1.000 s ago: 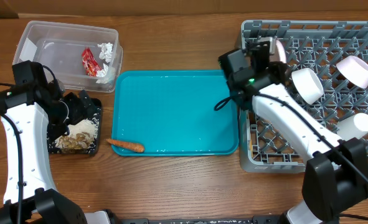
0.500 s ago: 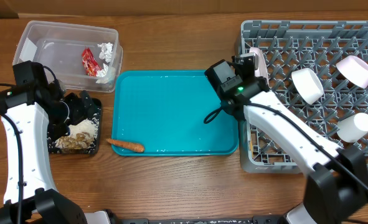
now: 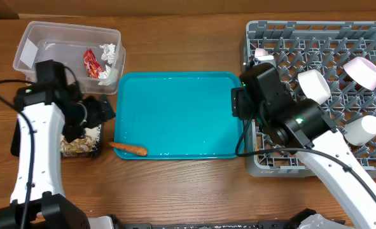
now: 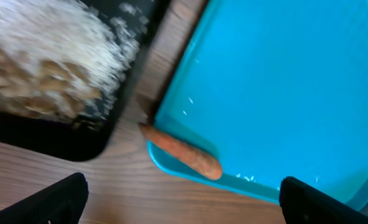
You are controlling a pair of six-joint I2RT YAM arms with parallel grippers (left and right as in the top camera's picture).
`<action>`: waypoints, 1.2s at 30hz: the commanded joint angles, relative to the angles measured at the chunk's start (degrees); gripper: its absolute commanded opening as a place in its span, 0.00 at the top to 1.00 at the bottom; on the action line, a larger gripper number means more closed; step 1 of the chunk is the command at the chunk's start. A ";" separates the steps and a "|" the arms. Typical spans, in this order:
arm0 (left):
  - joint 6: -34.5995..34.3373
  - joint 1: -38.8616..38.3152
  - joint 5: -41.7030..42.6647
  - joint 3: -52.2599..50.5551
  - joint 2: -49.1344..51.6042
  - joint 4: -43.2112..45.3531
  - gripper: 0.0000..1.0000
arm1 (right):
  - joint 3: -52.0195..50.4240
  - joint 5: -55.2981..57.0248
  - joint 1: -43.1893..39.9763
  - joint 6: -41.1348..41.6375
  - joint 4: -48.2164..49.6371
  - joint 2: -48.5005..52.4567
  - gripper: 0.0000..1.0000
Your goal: Sort waste into correct bins and load items into the dishwasher
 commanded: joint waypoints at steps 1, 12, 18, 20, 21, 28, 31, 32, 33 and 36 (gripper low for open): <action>-5.38 -4.85 0.57 -4.22 -0.11 0.81 0.00 | -0.07 -7.45 -1.81 -0.33 -1.29 -2.36 0.21; -14.88 -16.15 0.70 -14.75 -0.07 14.88 0.00 | -0.07 -24.94 -24.26 -0.90 -6.36 -3.21 0.19; -25.27 -19.34 -2.25 -16.85 -0.02 16.28 0.00 | -0.07 -26.27 -32.85 -4.63 -10.51 -3.21 0.18; -27.19 -19.78 -2.80 -17.42 -0.02 17.49 0.00 | -0.07 -27.08 -34.10 -4.66 -10.88 -3.21 0.18; -28.02 -19.87 -3.10 -17.81 -0.02 18.88 0.00 | -0.07 -27.43 -34.36 -4.68 -10.95 -3.19 0.18; -29.94 -19.87 -5.35 -17.99 -0.02 19.78 0.00 | -0.07 -27.28 -34.36 -4.68 -11.85 -3.19 0.15; -30.12 -19.87 -5.38 -17.99 -0.02 19.76 0.00 | -0.07 -27.28 -34.36 -4.68 -12.07 -3.19 0.15; -30.60 -19.87 -5.40 -17.99 -0.02 19.58 0.00 | -0.07 -27.28 -34.36 -4.68 -12.04 -3.19 0.14; -31.28 -19.87 -5.57 -17.99 -0.02 19.32 0.00 | -0.07 -27.28 -34.36 -4.68 -12.07 -3.19 0.14; -32.48 -19.87 -5.62 -18.01 0.00 19.08 0.00 | -0.07 -27.28 -34.36 -4.68 -12.09 -3.19 0.14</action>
